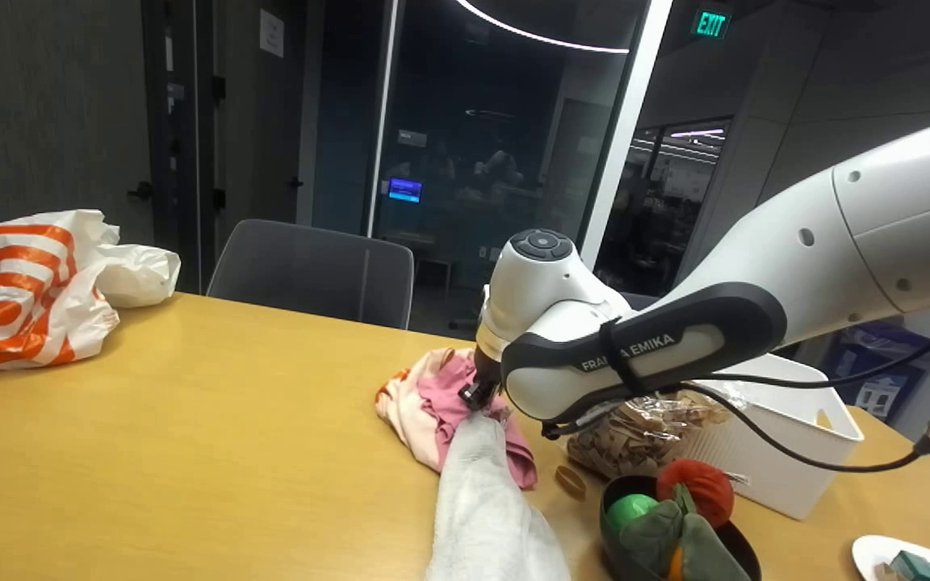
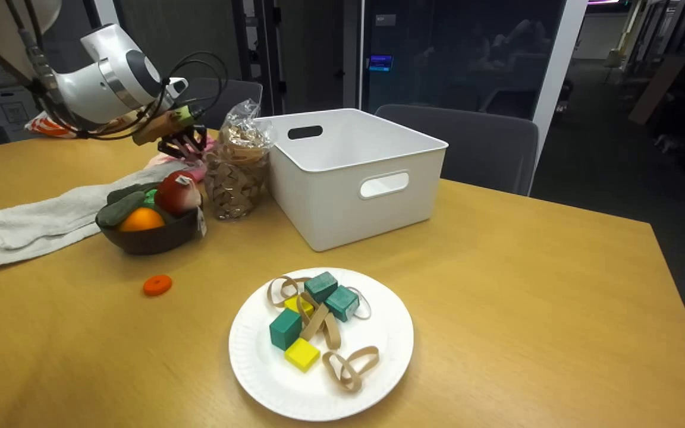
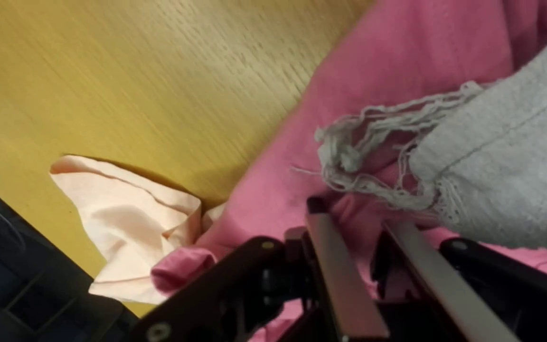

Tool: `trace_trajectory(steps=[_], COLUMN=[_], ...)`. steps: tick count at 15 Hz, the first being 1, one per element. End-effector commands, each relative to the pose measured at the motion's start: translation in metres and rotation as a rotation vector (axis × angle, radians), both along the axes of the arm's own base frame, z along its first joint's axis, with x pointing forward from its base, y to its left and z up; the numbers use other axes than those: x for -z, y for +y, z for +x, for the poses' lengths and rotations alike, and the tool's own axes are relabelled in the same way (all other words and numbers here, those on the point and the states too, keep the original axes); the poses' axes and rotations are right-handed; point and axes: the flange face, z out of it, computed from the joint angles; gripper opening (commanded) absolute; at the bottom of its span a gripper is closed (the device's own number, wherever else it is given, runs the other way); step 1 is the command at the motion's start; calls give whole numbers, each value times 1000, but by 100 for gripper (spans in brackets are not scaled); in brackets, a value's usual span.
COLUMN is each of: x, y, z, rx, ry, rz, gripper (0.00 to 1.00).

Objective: Unfold the white towel and the peach and pink shirts

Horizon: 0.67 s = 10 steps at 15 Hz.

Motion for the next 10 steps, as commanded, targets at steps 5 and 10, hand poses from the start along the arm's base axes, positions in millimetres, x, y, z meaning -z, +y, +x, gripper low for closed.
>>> trace_trajectory(steps=[5, 10], x=[-48, -88], y=[-22, -44], z=[22, 34], rx=[91, 135], ry=[-16, -73], rz=[185, 277], gripper=[6, 7])
